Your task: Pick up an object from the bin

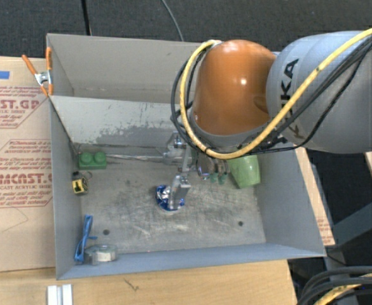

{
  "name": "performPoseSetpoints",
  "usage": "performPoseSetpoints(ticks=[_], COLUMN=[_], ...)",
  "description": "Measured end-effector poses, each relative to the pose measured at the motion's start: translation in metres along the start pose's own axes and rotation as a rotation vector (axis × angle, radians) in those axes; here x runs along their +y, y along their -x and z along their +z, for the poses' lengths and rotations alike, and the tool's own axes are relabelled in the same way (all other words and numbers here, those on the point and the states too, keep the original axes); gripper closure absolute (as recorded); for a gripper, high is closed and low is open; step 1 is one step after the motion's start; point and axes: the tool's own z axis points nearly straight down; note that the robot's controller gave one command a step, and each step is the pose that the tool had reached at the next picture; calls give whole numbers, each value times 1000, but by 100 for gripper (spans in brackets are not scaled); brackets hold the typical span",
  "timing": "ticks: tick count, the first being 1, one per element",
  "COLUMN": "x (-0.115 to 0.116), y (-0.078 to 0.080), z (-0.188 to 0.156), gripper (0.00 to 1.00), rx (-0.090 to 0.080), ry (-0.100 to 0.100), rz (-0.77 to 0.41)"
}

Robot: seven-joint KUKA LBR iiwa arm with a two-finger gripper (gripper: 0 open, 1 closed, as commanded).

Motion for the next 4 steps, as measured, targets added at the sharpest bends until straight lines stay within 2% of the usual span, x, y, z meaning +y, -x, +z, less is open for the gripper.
performPoseSetpoints(ticks=[1,2,3,4], x=[-25,-65,-66,-82], y=[-17,28,29,44], z=[108,154,151,57], gripper=[0,0,100,100], rx=[8,-23,-22,-10], ry=[-1,3,0,-3], rz=[-205,-448,-447,-435])
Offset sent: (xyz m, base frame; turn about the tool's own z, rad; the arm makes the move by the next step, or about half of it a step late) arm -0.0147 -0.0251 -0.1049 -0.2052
